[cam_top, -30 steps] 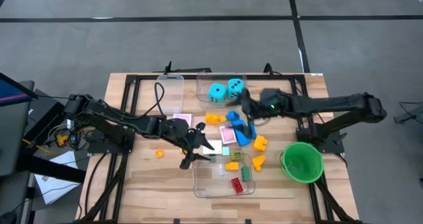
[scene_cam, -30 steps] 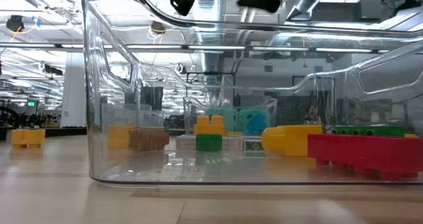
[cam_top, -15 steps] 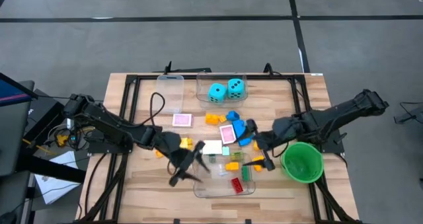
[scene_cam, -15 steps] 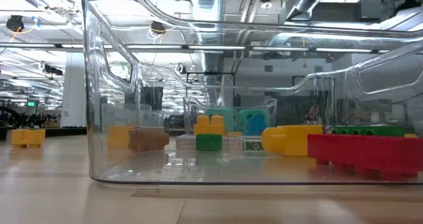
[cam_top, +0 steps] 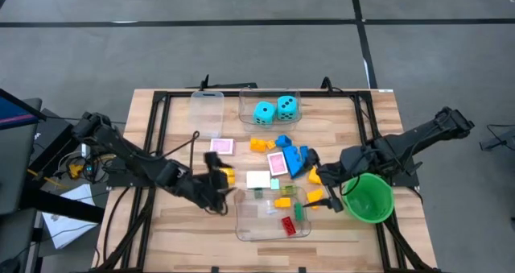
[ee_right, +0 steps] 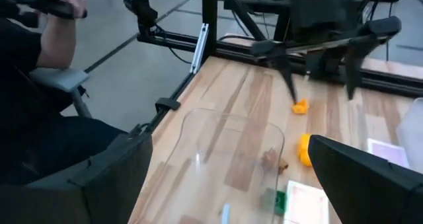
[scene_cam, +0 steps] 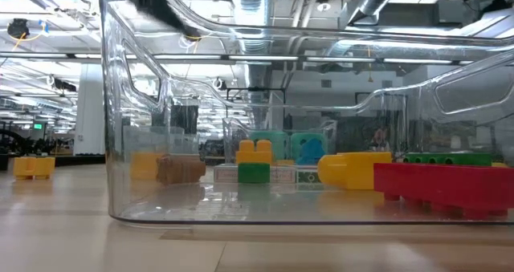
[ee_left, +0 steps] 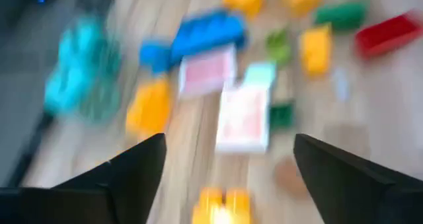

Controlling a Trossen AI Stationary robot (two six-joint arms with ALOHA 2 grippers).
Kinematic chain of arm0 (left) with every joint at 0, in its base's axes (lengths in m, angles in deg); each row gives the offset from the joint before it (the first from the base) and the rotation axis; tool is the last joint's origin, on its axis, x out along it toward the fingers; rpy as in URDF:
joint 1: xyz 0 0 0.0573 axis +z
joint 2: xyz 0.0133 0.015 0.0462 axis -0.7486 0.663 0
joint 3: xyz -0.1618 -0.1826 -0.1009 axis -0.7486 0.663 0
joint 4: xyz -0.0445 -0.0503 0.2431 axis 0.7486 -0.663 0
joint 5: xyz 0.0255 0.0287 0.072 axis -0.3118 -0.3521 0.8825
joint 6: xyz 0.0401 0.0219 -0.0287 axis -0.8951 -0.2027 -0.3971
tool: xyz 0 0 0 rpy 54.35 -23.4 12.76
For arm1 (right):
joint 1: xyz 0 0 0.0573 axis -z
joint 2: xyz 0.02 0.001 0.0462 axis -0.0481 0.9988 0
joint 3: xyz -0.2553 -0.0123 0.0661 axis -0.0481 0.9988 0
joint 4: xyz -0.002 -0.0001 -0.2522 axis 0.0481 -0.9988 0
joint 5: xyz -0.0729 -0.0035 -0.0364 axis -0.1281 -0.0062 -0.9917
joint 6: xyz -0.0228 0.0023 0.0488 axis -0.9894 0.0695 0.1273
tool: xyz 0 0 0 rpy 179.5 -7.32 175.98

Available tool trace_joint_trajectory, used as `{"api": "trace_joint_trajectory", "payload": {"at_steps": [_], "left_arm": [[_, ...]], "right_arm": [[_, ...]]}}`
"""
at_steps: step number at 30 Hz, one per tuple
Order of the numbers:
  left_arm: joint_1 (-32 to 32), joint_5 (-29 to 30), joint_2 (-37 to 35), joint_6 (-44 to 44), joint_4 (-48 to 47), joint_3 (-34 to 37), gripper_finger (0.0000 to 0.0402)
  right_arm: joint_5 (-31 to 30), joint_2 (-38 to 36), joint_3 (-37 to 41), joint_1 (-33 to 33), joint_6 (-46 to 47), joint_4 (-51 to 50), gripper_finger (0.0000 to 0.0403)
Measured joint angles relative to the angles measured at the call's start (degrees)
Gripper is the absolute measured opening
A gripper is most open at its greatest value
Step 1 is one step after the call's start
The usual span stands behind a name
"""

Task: Pick & Place Toys
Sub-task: Put the yellow game piece into the bottom transparent bin

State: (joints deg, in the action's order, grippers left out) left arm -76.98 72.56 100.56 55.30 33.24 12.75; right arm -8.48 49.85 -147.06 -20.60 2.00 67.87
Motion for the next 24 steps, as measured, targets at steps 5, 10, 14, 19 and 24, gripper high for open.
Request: {"api": "trace_joint_trajectory", "payload": {"at_steps": [5, 10, 14, 19, 24], "left_arm": [[-1.6, -4.2, -0.5, 22.4, -18.6, 0.0, 0.0371], [-4.7, -9.8, -0.1, 30.5, -24.4, 0.0, 0.0383], [-6.9, -10.3, -0.1, 34.0, -24.7, 0.2, 0.0376], [-7.6, -14.6, -0.1, 39.7, -24.4, 6.5, 0.0356], [-7.6, -19.8, -0.1, 42.9, -16.2, 16.5, 0.0336]], "right_arm": [[0.0, 0.0, 0.0, -0.3, 1.1, -0.6, 0.0397], [0.0, 0.0, 0.0, -0.2, 1.1, -0.5, 0.0397], [0.0, 0.0, 0.0, -0.2, 1.1, -0.5, 0.0397], [0.0, 0.0, 0.0, -0.2, 1.3, -0.5, 0.0397], [0.0, 0.0, 0.0, -0.2, 1.4, -0.6, 0.0397]]}}
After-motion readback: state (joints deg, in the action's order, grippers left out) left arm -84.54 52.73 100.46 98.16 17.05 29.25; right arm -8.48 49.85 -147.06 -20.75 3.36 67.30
